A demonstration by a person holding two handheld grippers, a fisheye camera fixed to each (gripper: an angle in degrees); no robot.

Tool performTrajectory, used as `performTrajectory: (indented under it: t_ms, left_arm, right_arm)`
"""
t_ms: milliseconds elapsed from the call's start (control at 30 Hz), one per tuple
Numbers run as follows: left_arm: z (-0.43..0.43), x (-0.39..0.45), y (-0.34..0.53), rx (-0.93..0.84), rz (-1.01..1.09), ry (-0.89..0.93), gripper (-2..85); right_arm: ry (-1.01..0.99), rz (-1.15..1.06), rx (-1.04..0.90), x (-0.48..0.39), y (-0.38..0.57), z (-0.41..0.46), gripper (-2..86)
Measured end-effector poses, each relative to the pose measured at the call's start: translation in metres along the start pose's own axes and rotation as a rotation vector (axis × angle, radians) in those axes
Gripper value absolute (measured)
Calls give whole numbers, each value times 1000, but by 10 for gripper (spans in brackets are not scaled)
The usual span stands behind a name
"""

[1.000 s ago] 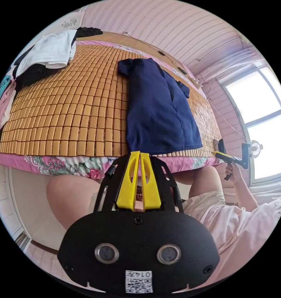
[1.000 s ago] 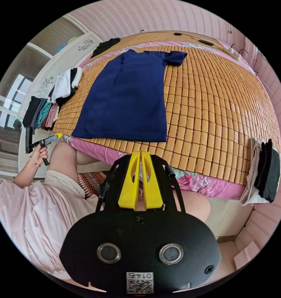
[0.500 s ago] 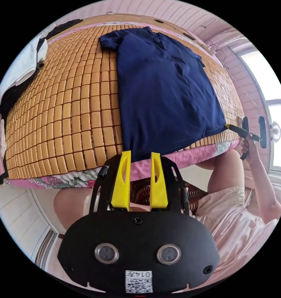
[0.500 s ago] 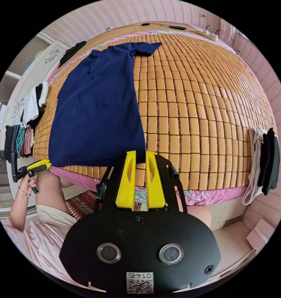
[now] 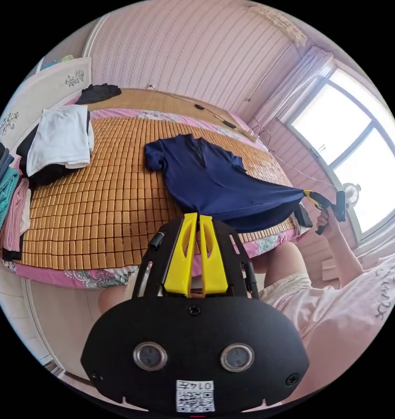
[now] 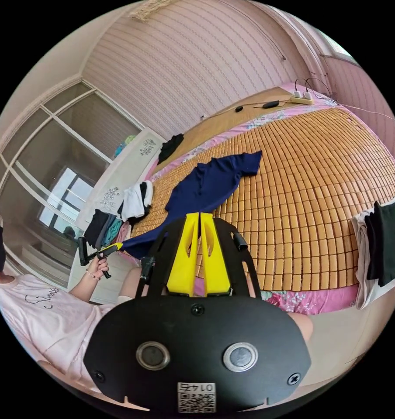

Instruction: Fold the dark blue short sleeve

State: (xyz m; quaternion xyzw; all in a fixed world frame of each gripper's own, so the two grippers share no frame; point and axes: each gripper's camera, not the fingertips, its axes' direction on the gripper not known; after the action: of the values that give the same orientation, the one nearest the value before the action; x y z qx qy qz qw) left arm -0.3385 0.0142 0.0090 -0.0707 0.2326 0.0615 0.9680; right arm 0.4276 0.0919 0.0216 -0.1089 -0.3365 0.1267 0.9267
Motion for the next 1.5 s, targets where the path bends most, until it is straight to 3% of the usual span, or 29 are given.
performTrajectory:
  t_ms: [167,333,467,567,700,767,867,933,1100,1267,1500]
  left_arm:
    - [-110,25,-7,312,100,40,-7]
    - [-242,65,-16,733,287,59,-8]
    - [-279,68,-47,846,336,88,-9]
    - [-254,50,-94,742,254,77,-9]
    - [-152,20,-151,432,102,-48,-9]
    - [-123,19,-165,384,80,-78,-9]
    - [-138,37,-191,501,89,-62,-9]
    - [-175,60,-201,669,150,-43,-9]
    - [-177,79,-209,690,248,-46,-9]
    - [-69,47,-195,391,215,-114,-9]
    - [143,-29,-114,-77,-9,-113,-8]
  right_arm:
    - [-123,-207,195,-57,-16,-77,-1]
    - [-282,-536,442,-147,-46,-180,-1]
    - [-269,-670,537,-188,-74,-219,-1]
    - [-114,-613,412,-184,-114,-195,0]
    - [165,-416,83,-127,-157,-96,0]
    - [184,-324,33,-103,-168,-72,0]
    - [98,-278,171,-108,-197,-91,-1]
    - [25,-357,363,-136,-216,-134,-1]
    - [27,-501,494,-160,-214,-169,-1]
    - [110,-401,287,-92,-176,-110,0]
    - [248,14,-176,67,-87,42,0]
